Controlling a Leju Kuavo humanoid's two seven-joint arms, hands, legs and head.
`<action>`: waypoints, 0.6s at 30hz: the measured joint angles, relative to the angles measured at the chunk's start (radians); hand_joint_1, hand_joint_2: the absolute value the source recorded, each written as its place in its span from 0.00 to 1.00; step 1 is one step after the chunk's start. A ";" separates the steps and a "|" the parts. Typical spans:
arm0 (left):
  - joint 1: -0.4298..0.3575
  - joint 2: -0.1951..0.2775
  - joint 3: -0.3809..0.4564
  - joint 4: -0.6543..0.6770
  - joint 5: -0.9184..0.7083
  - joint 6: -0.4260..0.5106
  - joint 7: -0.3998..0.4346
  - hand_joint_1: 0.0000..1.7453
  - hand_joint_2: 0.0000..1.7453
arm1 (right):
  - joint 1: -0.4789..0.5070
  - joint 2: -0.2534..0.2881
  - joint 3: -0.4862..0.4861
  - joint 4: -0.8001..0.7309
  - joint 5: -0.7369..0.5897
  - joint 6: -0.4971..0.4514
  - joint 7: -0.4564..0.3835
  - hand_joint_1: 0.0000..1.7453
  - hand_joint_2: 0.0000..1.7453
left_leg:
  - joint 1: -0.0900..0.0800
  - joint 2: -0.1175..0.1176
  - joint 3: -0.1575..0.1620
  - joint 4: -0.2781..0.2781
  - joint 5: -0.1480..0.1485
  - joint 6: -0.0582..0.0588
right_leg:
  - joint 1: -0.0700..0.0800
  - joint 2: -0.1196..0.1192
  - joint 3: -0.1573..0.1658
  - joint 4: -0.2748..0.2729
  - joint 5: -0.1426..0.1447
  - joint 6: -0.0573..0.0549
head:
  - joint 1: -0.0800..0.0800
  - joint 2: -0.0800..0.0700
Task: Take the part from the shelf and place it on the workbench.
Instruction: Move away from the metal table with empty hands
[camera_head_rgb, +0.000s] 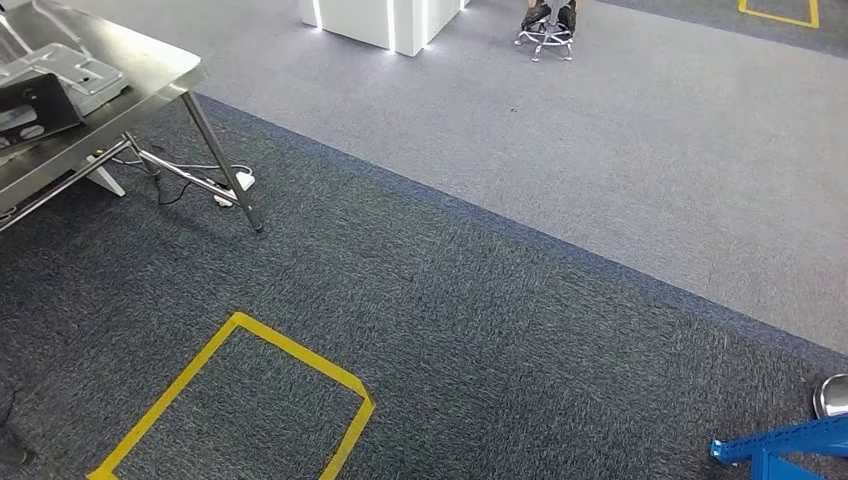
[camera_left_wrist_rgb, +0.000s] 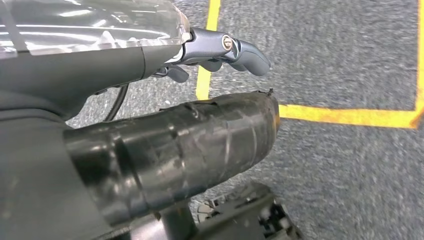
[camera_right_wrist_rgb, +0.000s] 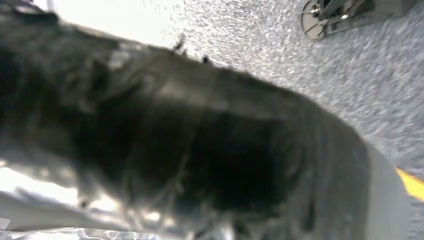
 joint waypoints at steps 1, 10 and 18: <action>-0.002 0.000 -0.001 0.000 -0.001 -0.001 -0.003 0.00 0.00 | 0.000 0.001 0.009 0.002 0.004 0.010 -0.009 0.00 0.00 | 0.002 0.000 0.002 0.002 -0.004 -0.006 | -0.002 0.009 0.001 -0.004 0.002 -0.005 | 0.000 0.000; 0.004 0.002 -0.006 0.000 -0.016 -0.003 -0.004 0.00 0.00 | -0.008 0.009 0.073 0.019 0.053 0.047 -0.046 0.00 0.00 | 0.012 -0.116 -0.099 0.195 -0.053 -0.022 | -0.009 0.117 0.004 -0.006 0.011 -0.025 | -0.003 0.000; 0.004 0.005 -0.007 0.000 -0.019 -0.006 0.008 0.00 0.00 | -0.003 0.015 0.102 0.028 0.082 0.045 -0.016 0.00 0.00 | 0.016 -0.140 -0.029 0.014 0.023 0.016 | -0.011 0.139 -0.033 0.044 -0.013 0.013 | 0.000 0.000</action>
